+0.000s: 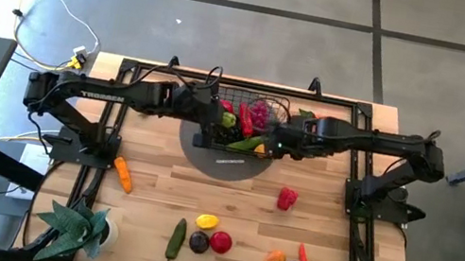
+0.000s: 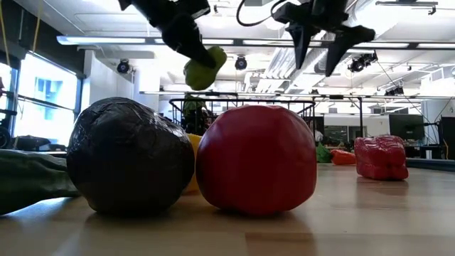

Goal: Build produce basket
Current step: Put the green chayote into the black mesh basket, then put the red bell pepper into the black mesh basket

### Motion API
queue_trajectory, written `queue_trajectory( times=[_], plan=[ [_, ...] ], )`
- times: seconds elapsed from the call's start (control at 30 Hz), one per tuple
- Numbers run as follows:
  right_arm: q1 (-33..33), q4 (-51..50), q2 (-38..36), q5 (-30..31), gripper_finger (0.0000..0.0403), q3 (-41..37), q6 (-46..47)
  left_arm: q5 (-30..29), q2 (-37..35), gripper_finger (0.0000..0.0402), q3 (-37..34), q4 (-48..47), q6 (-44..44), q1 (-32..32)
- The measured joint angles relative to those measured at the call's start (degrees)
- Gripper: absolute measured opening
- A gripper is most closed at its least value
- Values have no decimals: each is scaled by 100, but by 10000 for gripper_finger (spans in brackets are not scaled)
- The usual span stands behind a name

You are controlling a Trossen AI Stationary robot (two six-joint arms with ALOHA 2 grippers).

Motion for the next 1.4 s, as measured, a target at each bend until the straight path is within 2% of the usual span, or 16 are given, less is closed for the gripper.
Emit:
queue_trajectory(
  times=[0.2, 0.63, 0.83, 1.1, 1.4],
  plan=[
    [521, -282, 0, -57, 284, 0, 1119, 265, 179, 232, 0, 173, 186, 37],
    [1743, -347, 2, -90, 284, 0, 2926, -155, 428, 296, 0, 801, 232, 22],
    [2147, -396, 2, -90, 284, 0, 3374, -562, 428, 299, 0, 801, 235, 22],
    [2492, -577, 22, -203, 284, -15, 4156, -575, 428, 299, 0, 799, 271, 18],
    [2752, -61, 81, -262, 284, -829, 5271, -575, 428, 299, 0, 784, 273, 18]
  ],
)
